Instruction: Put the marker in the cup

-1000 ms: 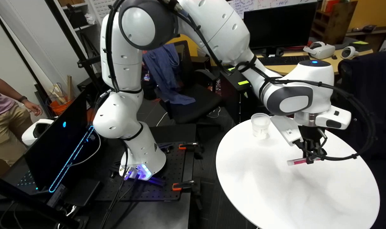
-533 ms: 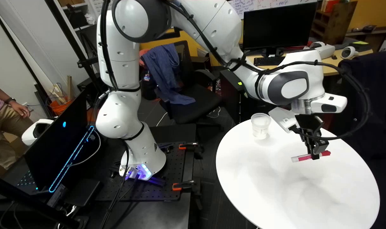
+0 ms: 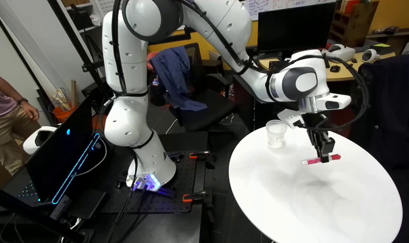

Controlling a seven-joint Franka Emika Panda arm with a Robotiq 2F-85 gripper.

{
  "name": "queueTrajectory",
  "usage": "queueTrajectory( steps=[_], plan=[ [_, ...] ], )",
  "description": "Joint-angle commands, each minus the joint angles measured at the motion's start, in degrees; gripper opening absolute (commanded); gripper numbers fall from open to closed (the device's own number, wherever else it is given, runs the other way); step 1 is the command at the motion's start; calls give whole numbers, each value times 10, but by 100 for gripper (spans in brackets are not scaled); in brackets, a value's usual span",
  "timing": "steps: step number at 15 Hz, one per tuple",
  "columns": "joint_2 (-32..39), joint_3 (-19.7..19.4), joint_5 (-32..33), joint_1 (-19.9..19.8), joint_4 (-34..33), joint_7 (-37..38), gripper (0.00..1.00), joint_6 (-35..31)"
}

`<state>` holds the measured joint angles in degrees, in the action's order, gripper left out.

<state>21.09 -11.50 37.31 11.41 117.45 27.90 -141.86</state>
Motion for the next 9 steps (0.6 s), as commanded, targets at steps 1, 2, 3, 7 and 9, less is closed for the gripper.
queueTrajectory(
  steps=[1,2,3,7,9],
  plan=[
    [-10,35,-2,25,-14,24,5,113],
    [-8,48,-9,27,-23,18,5,148],
    [-5,61,-13,31,-33,16,5,181],
    [-3,101,-19,34,-62,5,5,280],
    [-1,115,-20,36,-77,-2,5,322]
  ],
)
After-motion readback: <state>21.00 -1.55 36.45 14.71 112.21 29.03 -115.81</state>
